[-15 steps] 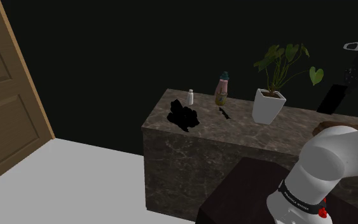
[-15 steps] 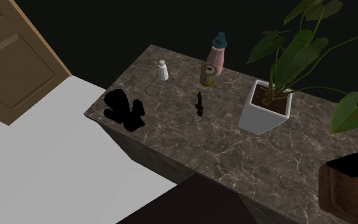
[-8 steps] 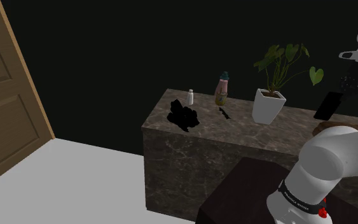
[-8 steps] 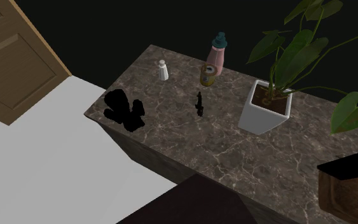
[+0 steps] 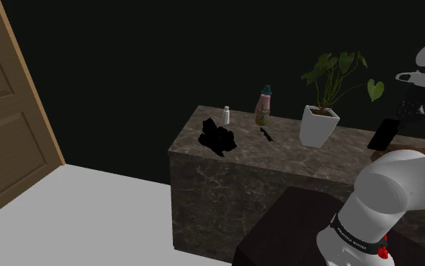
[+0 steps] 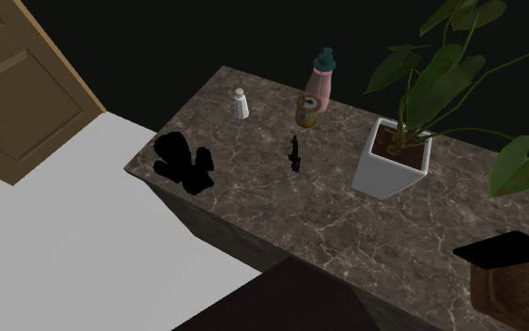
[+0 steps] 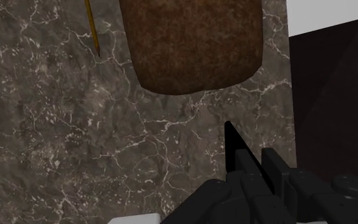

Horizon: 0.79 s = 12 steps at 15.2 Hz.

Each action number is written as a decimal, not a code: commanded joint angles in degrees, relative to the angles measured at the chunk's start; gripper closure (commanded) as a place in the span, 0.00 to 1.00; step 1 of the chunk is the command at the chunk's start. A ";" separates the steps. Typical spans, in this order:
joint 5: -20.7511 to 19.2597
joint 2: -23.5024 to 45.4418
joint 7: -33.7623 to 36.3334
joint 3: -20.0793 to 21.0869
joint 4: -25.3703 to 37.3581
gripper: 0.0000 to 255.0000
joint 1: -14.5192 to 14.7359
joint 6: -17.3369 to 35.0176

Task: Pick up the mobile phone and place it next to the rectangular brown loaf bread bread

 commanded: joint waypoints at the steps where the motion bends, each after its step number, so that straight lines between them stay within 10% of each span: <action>1: -0.75 -0.15 0.20 -0.97 -1.29 1.00 -0.08 1.39; 12: -4.66 0.03 1.66 -6.60 -7.26 1.00 0.29 8.69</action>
